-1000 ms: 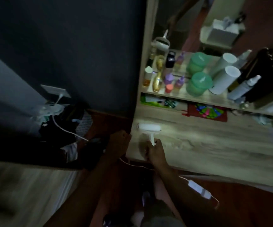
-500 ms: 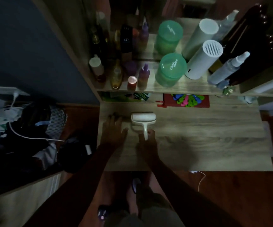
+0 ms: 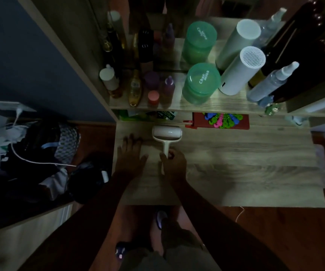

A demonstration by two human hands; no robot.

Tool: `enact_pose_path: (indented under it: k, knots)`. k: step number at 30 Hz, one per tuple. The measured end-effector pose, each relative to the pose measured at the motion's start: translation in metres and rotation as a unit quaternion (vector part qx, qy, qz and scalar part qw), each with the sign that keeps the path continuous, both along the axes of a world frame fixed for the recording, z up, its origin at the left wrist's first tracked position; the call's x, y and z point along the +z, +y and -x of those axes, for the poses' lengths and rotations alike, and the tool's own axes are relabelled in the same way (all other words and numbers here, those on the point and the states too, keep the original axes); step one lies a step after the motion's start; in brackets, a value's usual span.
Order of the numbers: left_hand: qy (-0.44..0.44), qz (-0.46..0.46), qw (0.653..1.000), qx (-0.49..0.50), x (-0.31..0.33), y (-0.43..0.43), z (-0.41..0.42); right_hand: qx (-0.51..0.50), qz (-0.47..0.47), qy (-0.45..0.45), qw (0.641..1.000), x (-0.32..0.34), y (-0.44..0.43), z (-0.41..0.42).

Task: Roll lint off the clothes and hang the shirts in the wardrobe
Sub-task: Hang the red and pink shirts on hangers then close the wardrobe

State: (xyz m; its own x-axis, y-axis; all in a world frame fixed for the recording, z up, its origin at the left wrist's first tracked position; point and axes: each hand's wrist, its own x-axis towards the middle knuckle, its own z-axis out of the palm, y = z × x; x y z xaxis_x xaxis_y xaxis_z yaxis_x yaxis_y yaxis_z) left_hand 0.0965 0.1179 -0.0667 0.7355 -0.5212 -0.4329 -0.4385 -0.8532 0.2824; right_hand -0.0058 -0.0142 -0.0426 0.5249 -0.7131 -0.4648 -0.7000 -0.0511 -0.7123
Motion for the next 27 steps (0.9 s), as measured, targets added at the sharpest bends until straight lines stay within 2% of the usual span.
enact_pose_path:
  k: [4, 11, 16, 19, 22, 25, 27]
  knots:
    - [-0.005, 0.014, 1.000, 0.010, 0.002, 0.000, 0.003, 0.002, 0.010, -0.004, 1.000, 0.002, -0.003, 0.005]
    - [-0.017, 0.039, 0.999, 0.013, 0.013, 0.022, 0.014, 0.017, 0.081, -0.044, 0.996, 0.021, 0.015, 0.016]
    - [-0.042, 0.057, 0.994, 0.078, 0.052, 0.073, 0.021, 0.096, 0.086, -0.116, 0.985, 0.056, 0.058, 0.010]
    - [-0.071, 0.112, 0.984, 0.120, 0.090, 0.129, 0.031, 0.152, 0.049, -0.147, 0.976, 0.089, 0.099, 0.001]
    - [-0.131, 0.144, 0.968, 0.159, 0.144, 0.206, 0.042, 0.226, 0.049, -0.210, 0.950, 0.127, 0.153, -0.016]
    - [-0.239, 0.142, 0.934, 0.224, 0.224, 0.313, 0.063, 0.352, 0.071, -0.303, 0.883, 0.194, 0.243, -0.034]
    - [-0.307, 0.125, 0.905, 0.266, 0.277, 0.385, 0.081, 0.401, 0.051, -0.384, 0.830, 0.248, 0.309, -0.040]
